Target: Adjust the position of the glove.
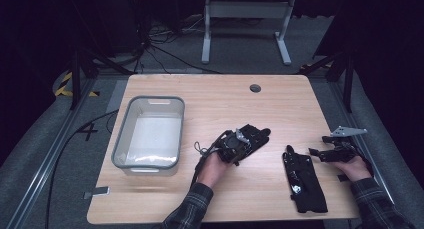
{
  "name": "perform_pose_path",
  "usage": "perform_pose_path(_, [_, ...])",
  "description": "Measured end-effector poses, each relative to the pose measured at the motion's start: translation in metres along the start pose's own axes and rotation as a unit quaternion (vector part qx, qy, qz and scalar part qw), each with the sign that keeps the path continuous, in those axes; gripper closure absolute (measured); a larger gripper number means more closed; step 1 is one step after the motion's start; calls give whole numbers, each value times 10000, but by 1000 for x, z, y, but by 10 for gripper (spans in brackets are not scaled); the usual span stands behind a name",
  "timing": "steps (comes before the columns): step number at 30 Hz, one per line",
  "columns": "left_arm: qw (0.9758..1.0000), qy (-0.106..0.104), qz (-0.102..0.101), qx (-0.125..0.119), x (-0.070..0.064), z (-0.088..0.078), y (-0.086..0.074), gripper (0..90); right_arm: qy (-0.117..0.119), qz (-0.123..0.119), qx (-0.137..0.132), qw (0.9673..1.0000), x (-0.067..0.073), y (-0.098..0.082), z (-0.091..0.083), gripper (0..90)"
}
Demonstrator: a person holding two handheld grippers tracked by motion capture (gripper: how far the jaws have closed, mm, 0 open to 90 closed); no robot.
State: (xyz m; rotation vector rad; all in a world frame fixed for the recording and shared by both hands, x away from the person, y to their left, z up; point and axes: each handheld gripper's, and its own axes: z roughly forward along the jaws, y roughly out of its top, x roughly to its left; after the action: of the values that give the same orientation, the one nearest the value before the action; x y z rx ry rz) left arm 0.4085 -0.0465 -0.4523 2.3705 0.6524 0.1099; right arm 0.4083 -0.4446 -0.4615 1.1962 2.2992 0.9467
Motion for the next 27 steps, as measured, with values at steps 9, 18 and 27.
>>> perform_pose_path(9, [9995, -269, 128, 51, -23, -1, -4, 900, 5, -6, -8, 10000, 0, 0, 0, 161])
perform_pose_path(18, [9987, -460, 177, 130, -46, 0, -6, 899, 4, -3, -6, 10000, 0, 0, 0, 160])
perform_pose_path(27, [9988, -341, 348, -28, -48, -12, 0, 876, 10, -12, -3, 10000, 0, 0, 0, 160])
